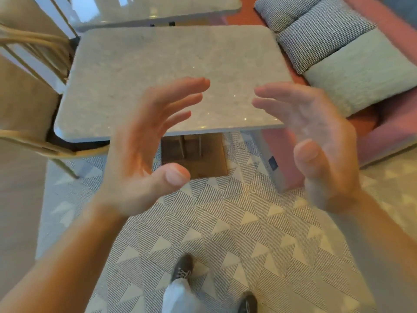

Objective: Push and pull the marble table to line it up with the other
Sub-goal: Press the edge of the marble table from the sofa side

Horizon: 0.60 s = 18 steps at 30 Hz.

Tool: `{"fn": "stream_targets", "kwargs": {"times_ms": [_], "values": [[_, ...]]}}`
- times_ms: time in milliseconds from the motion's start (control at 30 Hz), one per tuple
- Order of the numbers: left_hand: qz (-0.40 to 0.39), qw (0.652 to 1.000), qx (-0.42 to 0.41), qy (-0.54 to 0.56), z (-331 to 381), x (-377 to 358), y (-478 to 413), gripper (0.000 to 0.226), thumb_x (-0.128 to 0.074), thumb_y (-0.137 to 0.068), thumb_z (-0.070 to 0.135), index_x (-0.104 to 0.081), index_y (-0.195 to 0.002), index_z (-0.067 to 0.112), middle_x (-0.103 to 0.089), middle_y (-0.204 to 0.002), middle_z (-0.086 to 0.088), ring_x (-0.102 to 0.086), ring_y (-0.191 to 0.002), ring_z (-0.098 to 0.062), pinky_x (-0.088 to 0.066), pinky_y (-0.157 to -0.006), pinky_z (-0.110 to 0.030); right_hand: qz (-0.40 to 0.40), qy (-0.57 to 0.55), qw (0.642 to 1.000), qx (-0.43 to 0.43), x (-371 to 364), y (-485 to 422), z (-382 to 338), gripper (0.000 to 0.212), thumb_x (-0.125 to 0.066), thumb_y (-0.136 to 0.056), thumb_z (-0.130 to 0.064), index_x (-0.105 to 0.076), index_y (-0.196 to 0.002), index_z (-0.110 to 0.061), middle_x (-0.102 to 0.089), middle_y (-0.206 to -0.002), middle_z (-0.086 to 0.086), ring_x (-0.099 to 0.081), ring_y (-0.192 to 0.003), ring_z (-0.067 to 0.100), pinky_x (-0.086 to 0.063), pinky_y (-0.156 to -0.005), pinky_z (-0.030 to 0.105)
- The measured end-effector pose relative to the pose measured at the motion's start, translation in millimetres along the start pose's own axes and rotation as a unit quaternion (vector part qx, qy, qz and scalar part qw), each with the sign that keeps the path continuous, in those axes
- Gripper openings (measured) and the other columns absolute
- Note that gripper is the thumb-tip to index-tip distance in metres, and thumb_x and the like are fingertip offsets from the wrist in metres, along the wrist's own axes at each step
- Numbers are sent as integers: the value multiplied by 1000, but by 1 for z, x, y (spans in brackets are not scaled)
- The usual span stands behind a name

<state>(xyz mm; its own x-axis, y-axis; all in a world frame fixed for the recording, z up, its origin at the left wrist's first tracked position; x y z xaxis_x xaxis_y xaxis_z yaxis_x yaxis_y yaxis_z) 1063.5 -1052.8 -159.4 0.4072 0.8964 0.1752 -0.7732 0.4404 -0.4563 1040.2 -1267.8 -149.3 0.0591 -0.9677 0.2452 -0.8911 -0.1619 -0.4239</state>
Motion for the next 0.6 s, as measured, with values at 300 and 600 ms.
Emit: {"fn": "stream_targets", "kwargs": {"times_ms": [300, 600], "values": [[66, 996, 26, -50, -64, -46, -9, 74, -58, -94, 83, -50, -151, 37, -56, -159, 0, -50, -155, -31, -40, -124, -49, -40, -15, 999, 1, 33, -3, 85, 75, -52, -95, -79, -52, -144, -22, -61, -147, 3, -61, -141, 25, -46, -120, 50], [45, 984, 73, -157, -239, -49, -61, 88, -41, -94, 89, -42, -157, 28, -48, -165, 7, -41, -160, -10, -32, -130, -32, -41, 114, 993, 18, 27, -59, 235, 73, -52, -95, -78, -51, -144, -24, -57, -145, -1, -57, -142, 17, -41, -121, 31]]}}
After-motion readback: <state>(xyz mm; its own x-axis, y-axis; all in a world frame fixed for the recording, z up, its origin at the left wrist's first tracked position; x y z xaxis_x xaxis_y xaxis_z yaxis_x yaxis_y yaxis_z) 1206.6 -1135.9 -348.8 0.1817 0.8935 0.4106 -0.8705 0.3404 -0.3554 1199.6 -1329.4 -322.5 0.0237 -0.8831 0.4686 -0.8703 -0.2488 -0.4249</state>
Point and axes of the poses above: each hand's wrist, its own y-axis away from the middle knuckle, its own x-axis out of the back of the hand, z = x × y, the point moved 6 cm from there along -y, towards the middle knuckle
